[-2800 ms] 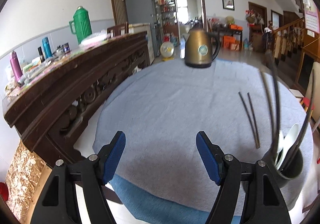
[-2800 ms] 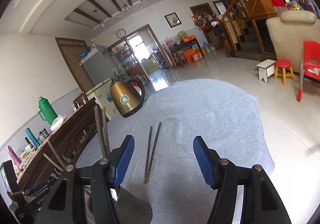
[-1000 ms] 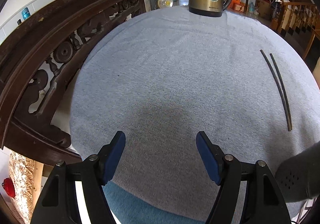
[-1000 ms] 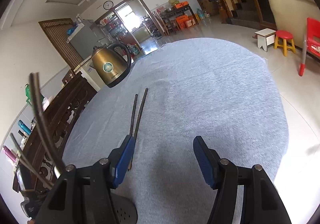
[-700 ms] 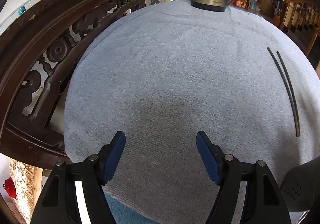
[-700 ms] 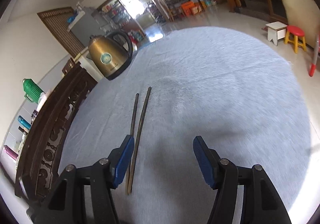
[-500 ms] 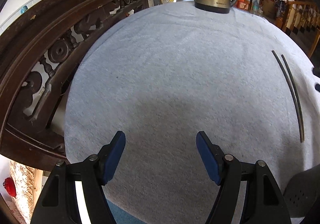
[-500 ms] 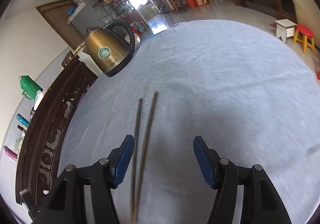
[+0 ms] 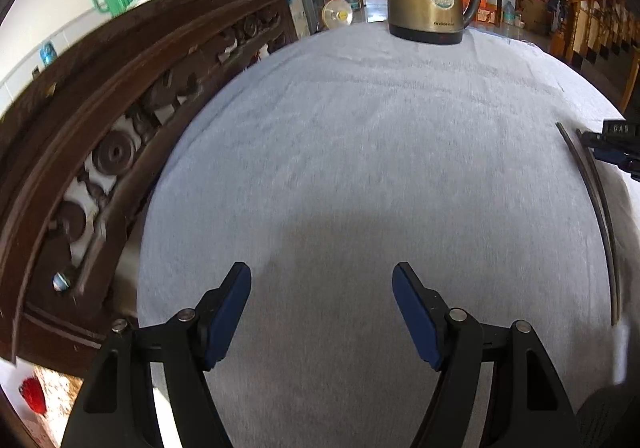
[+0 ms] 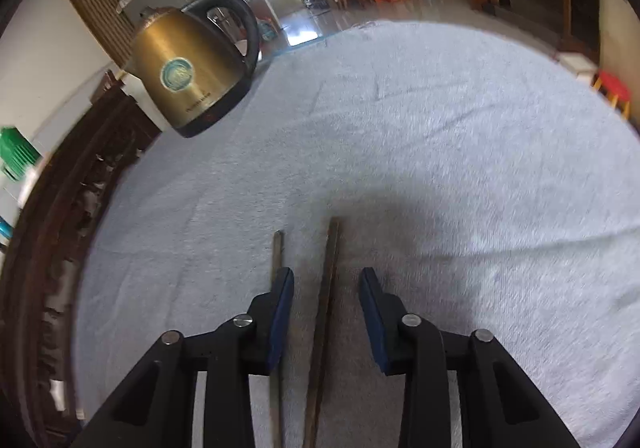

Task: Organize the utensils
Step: 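Close the right tool on a dark chopstick while the left tool approaches the other, then close the left tool on the last chopstick while the right tool holds its own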

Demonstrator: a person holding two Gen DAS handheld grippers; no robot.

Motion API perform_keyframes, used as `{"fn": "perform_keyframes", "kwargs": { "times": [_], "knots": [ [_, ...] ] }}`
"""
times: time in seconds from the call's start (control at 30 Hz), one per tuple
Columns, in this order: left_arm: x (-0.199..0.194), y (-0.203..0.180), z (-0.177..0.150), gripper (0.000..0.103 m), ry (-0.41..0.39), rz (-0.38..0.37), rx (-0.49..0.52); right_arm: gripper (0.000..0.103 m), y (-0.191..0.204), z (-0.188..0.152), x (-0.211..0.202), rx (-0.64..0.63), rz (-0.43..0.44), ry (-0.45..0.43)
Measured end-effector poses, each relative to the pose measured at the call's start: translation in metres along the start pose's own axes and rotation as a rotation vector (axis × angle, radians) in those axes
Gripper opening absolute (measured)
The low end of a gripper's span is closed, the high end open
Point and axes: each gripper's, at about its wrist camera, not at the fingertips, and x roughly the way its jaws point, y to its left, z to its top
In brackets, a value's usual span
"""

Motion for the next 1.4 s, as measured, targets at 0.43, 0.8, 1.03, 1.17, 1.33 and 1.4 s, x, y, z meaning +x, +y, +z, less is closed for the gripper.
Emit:
{"fn": "perform_keyframes", "kwargs": {
  "times": [0.43,0.8,1.03,1.17,1.33,1.4],
  "knots": [
    [0.019,-0.071,0.091,0.074,-0.082,-0.171,0.072,0.008,-0.031,0.002,0.005,0.070,0.078,-0.112],
    [0.045,-0.167,0.127,0.068,0.016,-0.409,0.099,0.008,-0.063,0.005,0.002,0.212,0.171,-0.156],
    [0.057,-0.205,0.127,0.055,0.091,-0.457,0.143,0.008,-0.073,0.002,0.000,0.250,0.198,-0.152],
    [0.060,-0.219,0.126,0.052,0.098,-0.445,0.175,0.008,-0.078,0.002,0.001,0.269,0.214,-0.144],
    [0.057,-0.233,0.126,0.046,0.104,-0.464,0.226,0.008,-0.082,0.002,0.001,0.285,0.222,-0.141],
    [0.057,-0.236,0.125,0.041,0.113,-0.472,0.238,0.009,-0.082,0.002,0.001,0.287,0.223,-0.139]
  ]
}}
